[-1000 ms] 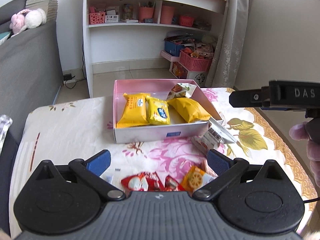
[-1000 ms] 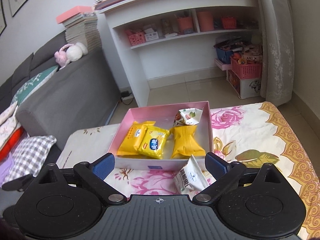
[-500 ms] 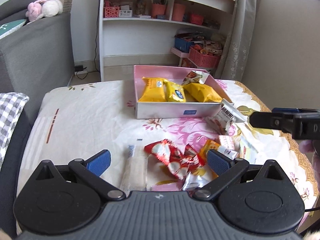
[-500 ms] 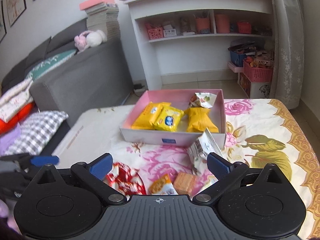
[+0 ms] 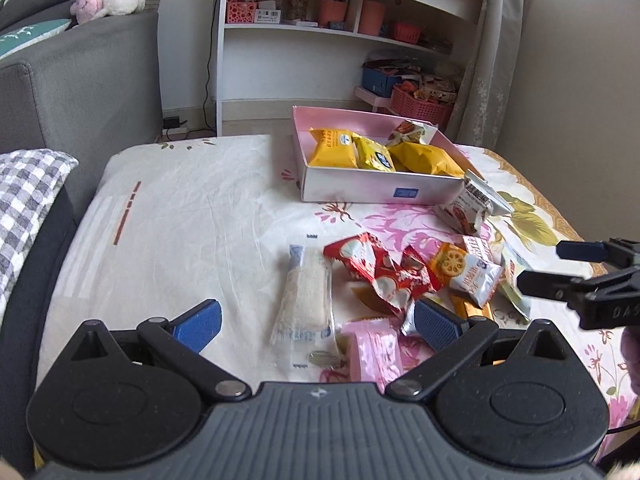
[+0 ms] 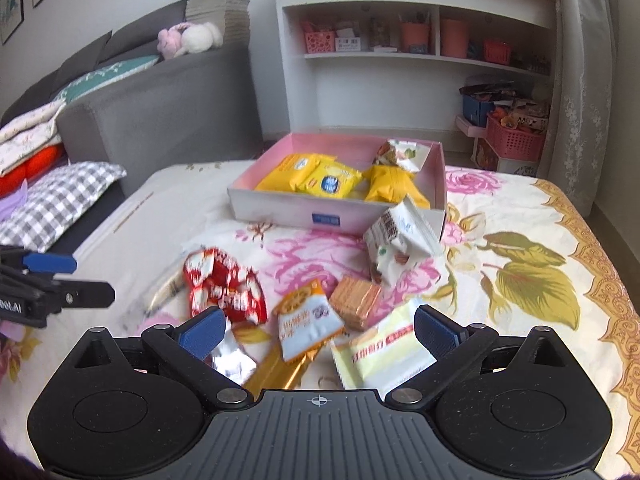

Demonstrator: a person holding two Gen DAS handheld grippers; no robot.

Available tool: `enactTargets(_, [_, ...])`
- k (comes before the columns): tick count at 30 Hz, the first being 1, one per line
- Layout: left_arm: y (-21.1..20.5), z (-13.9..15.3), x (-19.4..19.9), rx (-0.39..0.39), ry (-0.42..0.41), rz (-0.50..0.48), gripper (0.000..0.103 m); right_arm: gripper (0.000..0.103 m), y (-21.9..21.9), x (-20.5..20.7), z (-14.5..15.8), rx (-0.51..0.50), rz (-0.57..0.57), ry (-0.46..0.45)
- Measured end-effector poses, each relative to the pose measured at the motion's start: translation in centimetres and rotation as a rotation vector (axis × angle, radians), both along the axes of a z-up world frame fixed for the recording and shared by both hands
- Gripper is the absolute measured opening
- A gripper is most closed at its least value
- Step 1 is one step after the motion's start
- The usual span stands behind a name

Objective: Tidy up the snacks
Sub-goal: 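Grasp the pink wrapped pack with the left tool while the right grasps the gold bar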

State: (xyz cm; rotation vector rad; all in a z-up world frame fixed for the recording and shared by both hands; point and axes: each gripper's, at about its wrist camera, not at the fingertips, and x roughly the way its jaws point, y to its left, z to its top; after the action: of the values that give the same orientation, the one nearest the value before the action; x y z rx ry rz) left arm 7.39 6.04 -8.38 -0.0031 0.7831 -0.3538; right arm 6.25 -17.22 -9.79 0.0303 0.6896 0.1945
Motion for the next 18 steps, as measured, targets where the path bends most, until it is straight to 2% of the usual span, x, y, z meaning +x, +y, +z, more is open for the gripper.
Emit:
enactTargets(9, [-1.3, -1.7, -0.9, 0.014, 0.046, -0.070, 0.102, 0.102, 2.0, -1.4, -3.2, -0.054, 0.082, 0.055])
enactTargets(12, [-1.9, -2.1, -1.1, 0.022, 0.060, -0.107, 0.097, 0.102, 2.9, -1.5, -3.8, -0.067, 0.124, 0.068])
enactTargets(18, [-2.7, -3.0, -1.5, 0.044, 0.099, -0.154, 0.080, 0.102, 4.6, -1.4, -5.4, -0.104, 0.189, 0.111])
